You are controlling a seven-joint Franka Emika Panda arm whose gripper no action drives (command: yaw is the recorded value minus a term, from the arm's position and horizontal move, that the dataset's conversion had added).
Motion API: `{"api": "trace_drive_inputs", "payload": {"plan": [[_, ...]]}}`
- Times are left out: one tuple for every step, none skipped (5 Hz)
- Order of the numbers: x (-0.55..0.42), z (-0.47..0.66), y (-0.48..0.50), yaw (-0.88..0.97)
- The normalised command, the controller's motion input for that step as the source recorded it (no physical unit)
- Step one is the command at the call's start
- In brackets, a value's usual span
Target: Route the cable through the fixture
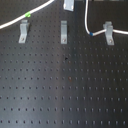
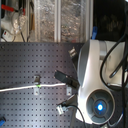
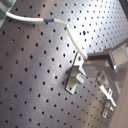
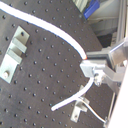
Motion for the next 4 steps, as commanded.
{"api": "trace_drive_inputs", "payload": {"plan": [[0.020, 0.05, 0.071, 0.00], [0.000, 0.03, -0.001, 0.00], [-0.178, 0.35, 0.114, 0.00], [-0.460, 0.54, 0.164, -0.04]]}}
